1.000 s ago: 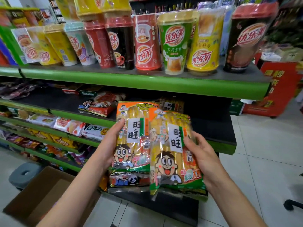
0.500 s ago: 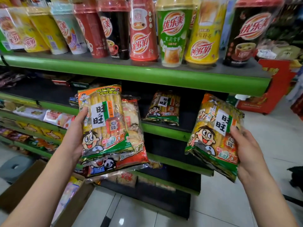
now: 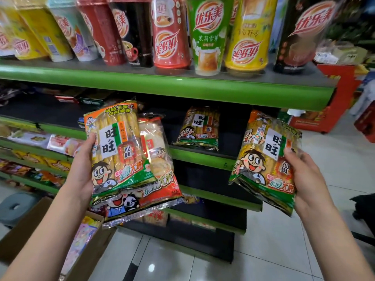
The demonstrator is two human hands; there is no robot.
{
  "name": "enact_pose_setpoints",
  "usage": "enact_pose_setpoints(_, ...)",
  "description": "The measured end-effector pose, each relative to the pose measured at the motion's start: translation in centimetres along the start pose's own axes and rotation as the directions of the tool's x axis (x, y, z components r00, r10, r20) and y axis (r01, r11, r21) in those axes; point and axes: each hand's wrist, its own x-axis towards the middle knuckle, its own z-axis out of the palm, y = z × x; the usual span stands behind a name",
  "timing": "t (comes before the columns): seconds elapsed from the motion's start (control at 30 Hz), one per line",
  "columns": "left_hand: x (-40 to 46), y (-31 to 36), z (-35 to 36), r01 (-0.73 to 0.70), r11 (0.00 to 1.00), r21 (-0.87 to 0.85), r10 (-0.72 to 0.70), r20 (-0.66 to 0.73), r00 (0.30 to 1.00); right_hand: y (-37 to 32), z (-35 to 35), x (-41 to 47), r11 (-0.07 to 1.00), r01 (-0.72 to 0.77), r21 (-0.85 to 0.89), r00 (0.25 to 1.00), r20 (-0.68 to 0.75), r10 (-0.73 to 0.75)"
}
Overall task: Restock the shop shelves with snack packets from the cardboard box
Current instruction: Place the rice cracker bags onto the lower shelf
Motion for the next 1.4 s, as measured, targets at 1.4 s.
enact_pose_setpoints(1.4, 0.4, -0.8, 2.2, 0.032, 0.999, 0.029, -0.032, 0.023, 0.999, -2.8, 4.7, 5.6, 0.989, -0.061, -0.134, 0.998, 0.005, 0.062)
